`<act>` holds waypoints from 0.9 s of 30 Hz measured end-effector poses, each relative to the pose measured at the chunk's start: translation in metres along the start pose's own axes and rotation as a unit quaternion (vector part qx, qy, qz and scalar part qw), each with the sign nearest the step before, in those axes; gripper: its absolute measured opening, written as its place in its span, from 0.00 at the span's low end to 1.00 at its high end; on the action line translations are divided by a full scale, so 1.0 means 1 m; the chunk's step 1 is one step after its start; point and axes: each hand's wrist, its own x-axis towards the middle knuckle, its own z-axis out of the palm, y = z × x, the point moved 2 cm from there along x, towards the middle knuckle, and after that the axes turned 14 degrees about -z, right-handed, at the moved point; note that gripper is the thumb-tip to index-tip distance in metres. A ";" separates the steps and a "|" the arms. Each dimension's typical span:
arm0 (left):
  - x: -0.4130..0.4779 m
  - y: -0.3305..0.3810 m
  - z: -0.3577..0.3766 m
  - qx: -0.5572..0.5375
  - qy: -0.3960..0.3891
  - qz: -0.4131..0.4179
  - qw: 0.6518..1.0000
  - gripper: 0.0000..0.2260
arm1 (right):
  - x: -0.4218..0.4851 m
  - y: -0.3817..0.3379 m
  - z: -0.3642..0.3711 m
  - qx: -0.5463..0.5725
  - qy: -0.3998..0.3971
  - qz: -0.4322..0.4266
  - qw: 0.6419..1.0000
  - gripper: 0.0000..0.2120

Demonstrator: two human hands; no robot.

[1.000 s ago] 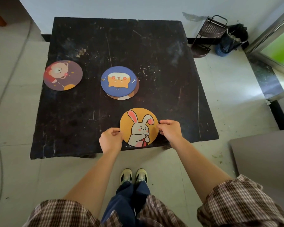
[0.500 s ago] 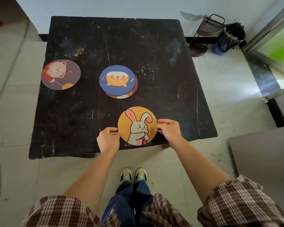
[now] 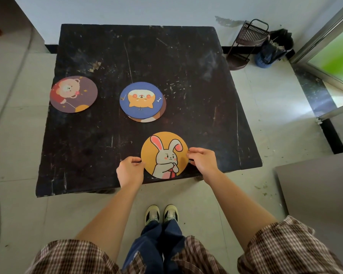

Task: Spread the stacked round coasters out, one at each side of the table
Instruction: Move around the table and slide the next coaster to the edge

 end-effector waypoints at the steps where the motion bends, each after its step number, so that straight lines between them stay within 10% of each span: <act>1: 0.001 0.000 0.000 0.004 -0.002 0.000 1.000 0.10 | 0.000 0.000 0.000 -0.007 -0.001 -0.002 1.000 0.12; 17: -0.006 0.018 -0.006 0.177 -0.024 0.028 0.984 0.14 | -0.029 -0.019 0.002 -0.223 -0.121 -0.096 0.962 0.20; 27: -0.028 0.066 0.038 0.302 -0.037 0.195 0.932 0.19 | -0.015 -0.035 -0.031 -0.316 -0.105 -0.139 0.933 0.27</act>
